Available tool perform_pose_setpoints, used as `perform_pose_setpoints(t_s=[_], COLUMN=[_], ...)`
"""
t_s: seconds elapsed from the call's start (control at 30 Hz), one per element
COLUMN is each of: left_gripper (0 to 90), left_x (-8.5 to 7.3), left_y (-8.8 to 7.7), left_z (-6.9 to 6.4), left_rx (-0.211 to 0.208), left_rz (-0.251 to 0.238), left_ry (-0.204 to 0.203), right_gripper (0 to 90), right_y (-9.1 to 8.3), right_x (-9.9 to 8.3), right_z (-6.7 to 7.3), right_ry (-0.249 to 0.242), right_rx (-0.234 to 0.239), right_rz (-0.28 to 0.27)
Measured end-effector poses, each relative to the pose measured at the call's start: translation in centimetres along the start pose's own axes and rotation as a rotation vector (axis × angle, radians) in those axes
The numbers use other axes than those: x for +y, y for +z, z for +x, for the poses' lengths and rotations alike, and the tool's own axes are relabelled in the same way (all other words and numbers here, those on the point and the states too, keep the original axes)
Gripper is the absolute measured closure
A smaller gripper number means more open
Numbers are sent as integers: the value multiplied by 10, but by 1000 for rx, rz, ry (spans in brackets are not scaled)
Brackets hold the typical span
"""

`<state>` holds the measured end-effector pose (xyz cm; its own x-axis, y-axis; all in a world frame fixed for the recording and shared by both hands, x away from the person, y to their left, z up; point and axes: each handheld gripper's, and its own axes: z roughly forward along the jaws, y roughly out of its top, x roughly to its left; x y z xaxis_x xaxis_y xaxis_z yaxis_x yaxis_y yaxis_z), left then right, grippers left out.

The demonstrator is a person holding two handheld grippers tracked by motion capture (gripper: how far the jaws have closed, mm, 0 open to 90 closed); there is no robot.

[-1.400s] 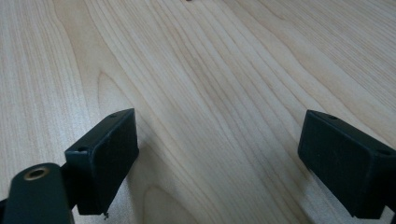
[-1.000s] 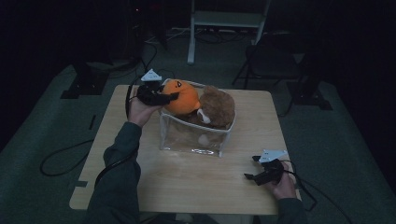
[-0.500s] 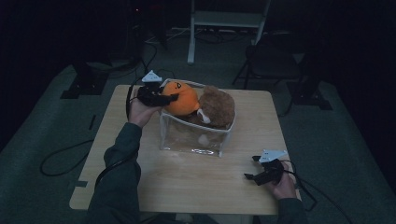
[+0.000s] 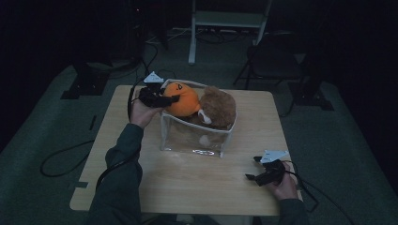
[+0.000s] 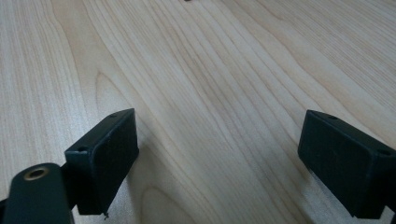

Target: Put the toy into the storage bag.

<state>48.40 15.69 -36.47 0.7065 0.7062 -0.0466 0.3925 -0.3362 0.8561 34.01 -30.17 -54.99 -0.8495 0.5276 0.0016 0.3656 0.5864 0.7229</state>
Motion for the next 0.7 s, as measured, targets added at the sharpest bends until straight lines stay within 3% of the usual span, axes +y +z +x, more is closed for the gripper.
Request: perform_pose_setpoints(t_s=[0.7], left_gripper=[372], left_x=[-2], left_y=[4], left_z=[2], left_rx=[-13], left_rz=[7], left_ry=[-27], right_gripper=[115], right_y=[0], right_x=[0], right_z=[0], right_ry=[0], right_rx=[-1], right_rz=[0])
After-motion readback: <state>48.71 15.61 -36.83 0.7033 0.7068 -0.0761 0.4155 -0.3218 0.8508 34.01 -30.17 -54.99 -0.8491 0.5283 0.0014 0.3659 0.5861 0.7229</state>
